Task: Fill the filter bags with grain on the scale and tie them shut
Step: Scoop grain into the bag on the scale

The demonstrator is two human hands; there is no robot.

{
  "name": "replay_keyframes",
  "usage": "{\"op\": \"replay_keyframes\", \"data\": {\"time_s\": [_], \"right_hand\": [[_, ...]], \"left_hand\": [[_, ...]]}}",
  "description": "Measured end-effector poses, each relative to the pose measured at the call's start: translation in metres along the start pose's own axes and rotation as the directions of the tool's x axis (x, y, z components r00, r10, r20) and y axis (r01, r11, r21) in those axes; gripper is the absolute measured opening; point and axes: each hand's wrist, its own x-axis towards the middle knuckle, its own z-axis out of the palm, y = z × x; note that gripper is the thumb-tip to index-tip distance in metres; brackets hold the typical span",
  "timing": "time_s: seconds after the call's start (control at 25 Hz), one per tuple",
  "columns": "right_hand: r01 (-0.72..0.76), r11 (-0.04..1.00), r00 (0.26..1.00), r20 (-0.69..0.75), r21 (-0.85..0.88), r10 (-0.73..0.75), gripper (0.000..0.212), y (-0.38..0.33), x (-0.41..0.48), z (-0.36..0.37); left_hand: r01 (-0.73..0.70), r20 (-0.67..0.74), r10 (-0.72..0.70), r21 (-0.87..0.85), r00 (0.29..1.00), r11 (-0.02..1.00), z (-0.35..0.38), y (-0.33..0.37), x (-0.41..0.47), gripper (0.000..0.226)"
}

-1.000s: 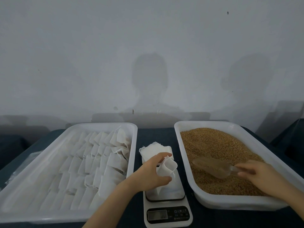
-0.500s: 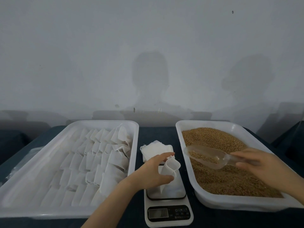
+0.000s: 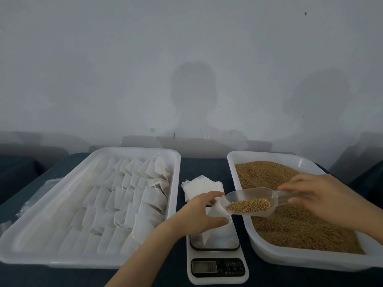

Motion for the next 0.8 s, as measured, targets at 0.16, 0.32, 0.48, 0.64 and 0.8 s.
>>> {"op": "replay_keyframes", "data": {"time_s": [0.16,0.32,0.48,0.64,0.8], "right_hand": [[0.018,0.999,0.999,0.045,-0.038,-0.016,0.031,-0.005,0.004,-0.003],[0.035,0.995,0.996,0.080,-0.098,-0.028,0.030,-0.010,0.009,-0.005],[0.063,0.984,0.994,0.098,-0.165,-0.047,0.028,-0.015,0.016,-0.009],[0.100,0.969,0.991,0.113,-0.227,-0.075,0.025,-0.023,0.020,-0.015],[0.111,0.938,0.991,0.108,-0.329,-0.080,0.025,-0.034,0.024,-0.024]], "left_hand": [[-0.001,-0.004,0.001,0.015,1.000,1.000,0.000,-0.001,0.001,0.059],[-0.001,-0.002,0.001,0.029,1.000,1.000,0.000,0.000,0.001,0.059],[-0.008,-0.006,0.008,0.014,1.000,1.000,0.000,0.000,0.001,0.059],[-0.021,-0.013,0.022,0.013,1.000,1.000,0.001,-0.001,0.002,0.059],[-0.040,-0.047,0.040,0.001,0.998,0.999,0.001,0.000,0.001,0.053]]}}
